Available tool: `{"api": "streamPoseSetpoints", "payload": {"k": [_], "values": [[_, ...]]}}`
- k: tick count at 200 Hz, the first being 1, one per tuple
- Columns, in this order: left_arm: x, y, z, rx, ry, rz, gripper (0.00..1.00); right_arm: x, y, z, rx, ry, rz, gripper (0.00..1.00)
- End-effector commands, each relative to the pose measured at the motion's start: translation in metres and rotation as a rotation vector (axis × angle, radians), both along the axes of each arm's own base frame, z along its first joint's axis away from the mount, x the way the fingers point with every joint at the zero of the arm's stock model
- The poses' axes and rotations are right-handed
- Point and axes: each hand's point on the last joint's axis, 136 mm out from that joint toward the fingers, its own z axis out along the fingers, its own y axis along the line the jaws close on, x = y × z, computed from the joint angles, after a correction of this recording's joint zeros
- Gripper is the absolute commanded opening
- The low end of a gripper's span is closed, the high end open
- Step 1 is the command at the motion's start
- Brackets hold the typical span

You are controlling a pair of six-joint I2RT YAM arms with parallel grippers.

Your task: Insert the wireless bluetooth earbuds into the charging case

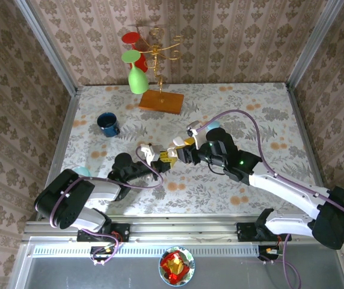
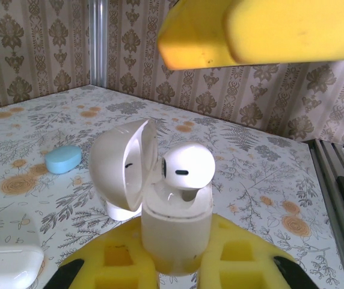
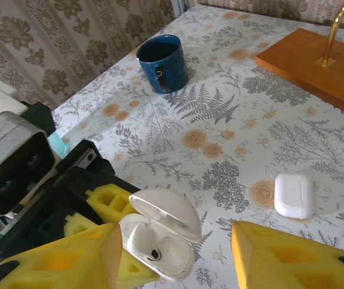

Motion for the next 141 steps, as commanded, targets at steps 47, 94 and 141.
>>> {"api": "streamPoseSetpoints", "payload": {"k": [47,94,141], "values": [[0.002,-0.003,0.014,-0.027,-0.050,-0.015,0.06,-0.001,0.013,-0.016,-0.050,0.068,0.054,0.55],[0.002,-0.003,0.013,-0.027,-0.048,-0.016,0.06,0.003,0.015,-0.026,-0.082,0.078,0.046,0.56],[0.001,-0.002,0.015,-0.030,-0.051,-0.019,0.06,0.015,0.008,-0.037,-0.137,0.104,-0.025,0.56]]}}
